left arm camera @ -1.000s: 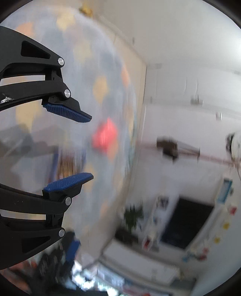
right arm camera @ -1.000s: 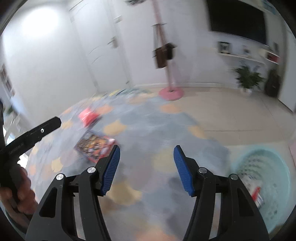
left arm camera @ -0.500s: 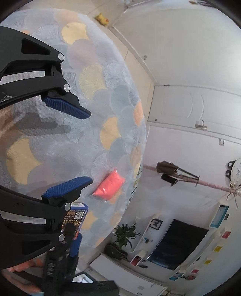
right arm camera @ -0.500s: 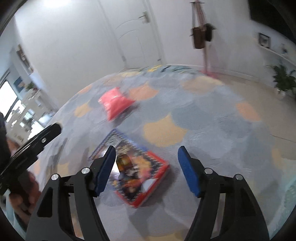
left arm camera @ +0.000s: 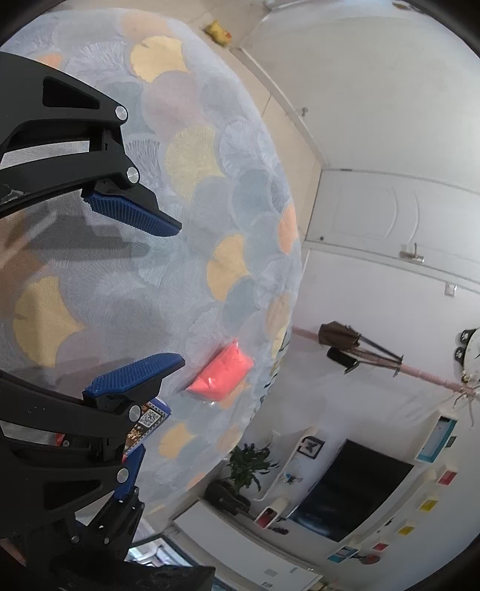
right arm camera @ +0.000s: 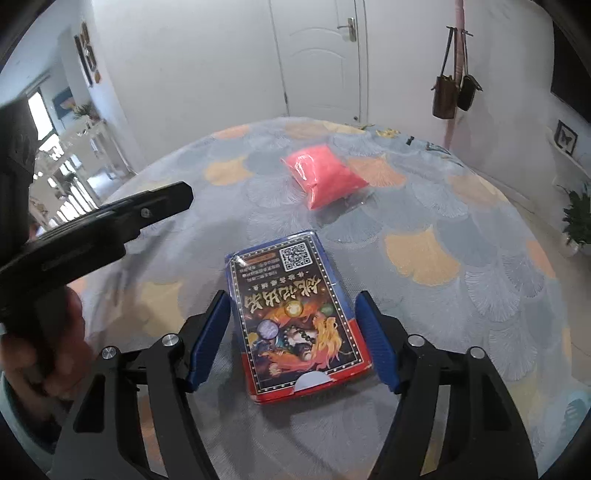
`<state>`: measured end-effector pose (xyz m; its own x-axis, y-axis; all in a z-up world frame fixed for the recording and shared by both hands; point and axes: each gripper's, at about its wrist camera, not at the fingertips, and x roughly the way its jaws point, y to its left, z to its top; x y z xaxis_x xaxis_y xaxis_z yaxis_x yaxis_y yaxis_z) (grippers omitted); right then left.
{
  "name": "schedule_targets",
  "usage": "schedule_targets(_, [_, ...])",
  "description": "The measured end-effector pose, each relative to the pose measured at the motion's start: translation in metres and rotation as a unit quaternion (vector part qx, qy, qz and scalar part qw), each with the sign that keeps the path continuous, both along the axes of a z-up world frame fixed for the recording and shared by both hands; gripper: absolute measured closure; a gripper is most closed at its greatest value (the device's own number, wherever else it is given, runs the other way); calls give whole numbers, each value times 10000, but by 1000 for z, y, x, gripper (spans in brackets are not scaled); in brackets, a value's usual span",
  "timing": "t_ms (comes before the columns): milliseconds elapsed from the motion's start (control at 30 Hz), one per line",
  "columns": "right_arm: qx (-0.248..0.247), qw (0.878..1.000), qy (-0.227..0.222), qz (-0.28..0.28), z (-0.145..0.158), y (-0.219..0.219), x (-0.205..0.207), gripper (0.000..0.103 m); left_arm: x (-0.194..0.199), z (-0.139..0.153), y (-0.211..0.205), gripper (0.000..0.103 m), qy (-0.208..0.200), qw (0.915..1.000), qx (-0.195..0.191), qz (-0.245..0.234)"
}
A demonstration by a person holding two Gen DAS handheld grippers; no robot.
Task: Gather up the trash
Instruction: 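Grasp the pink packet with the left tool while the right tool grasps the red card box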
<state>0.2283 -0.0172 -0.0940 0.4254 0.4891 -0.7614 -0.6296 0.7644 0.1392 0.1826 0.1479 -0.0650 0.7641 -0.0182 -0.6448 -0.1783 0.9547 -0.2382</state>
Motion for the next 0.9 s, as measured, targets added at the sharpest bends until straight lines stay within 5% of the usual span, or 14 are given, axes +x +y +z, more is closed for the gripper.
schedule_targets(133, [-159,9994,-259,-182,2,-7,-2,45,16,5,-16,39,163,9992,-181,-326])
schedule_targets(333, [-74,9919,-168,-1255,0,-63,17,45,66,7,-37,32,414,9956,-566,-623])
schedule_targets(467, [205,9810,-206,-1917,2,-95,18,45,95,-8,-53,32,715,9945,-464,-608])
schedule_targets(533, [228,9779,-266,-2061,3,-98,16,54,107,-16,-55,32,824,9939,-527,-507])
schedule_targets(767, [252,9773,-196,-2095,1,-103,20,54,122,-19,-62,32,717,9971,-119,-237])
schedule_targets(900, [360,9790,-63,-2006,1,-103,20,42,123,-18,-70,51,726,9967,323,-137])
